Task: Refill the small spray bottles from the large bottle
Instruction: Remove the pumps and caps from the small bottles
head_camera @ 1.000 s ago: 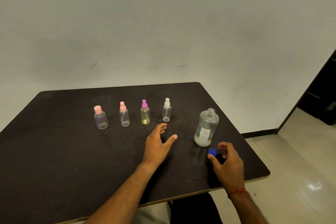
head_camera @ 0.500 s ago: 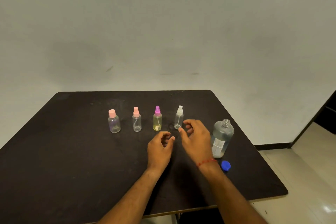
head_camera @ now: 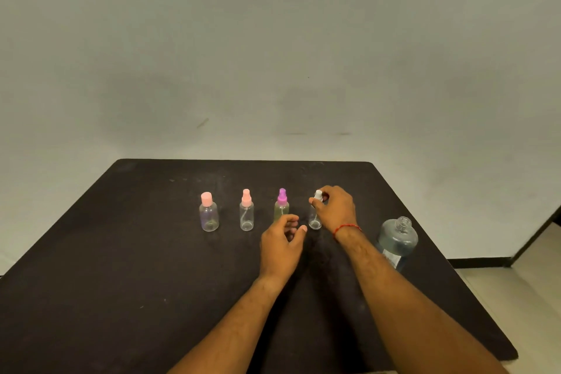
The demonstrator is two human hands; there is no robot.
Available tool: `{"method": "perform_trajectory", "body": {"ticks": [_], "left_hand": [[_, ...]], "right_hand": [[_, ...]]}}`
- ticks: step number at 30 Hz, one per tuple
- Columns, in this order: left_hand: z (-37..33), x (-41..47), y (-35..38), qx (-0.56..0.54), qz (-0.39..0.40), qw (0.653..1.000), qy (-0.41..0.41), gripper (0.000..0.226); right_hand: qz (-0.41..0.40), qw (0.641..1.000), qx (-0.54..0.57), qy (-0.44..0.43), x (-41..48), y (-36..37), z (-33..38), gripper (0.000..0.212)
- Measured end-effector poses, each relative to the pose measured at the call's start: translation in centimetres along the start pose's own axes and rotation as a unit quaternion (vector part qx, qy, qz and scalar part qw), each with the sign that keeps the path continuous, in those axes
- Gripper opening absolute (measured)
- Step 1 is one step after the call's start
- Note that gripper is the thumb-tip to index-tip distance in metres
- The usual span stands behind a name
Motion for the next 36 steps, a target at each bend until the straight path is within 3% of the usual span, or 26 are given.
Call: {"method": "perform_trajectory", "body": {"ticks": [9, 14, 22, 36], "left_hand": [[-0.3, 0.6, 0.7, 0.032, 0.051, 0.998, 0.015, 0.053], [-1.7, 0.3, 0.2, 0.030, 0.037, 0.998, 0.039, 0.039], [-3.3, -0.4, -0.1, 0.064, 0.055, 0.995, 0.060, 0.029], [-3.4, -0.9, 0.8, 0.044, 0.126, 0.991, 0.027, 0.021]], "right_hand": [[0.004, 0.999, 0.045, -0.030, -1.6, -1.9, 2.5, 0.021], [0.033, 0.994, 0.094, -0.047, -2.9, -3.2, 4.3, 0.024], [0.086, 0.990, 0.056, -0.092, -3.5, -4.7, 6.0, 0.018], [0.166, 0.968, 0.028, -0.188, -4.3, -5.5, 6.8, 0.009]]}}
Point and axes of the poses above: each hand's wrist, its own x-axis towards the middle knuckle, its own y-axis out of the palm, z = x × y, the point moved 8 cm from there along x, towards the middle knuckle, and after that the axes turned 10 degrees about -z, right-handed, at the moved point
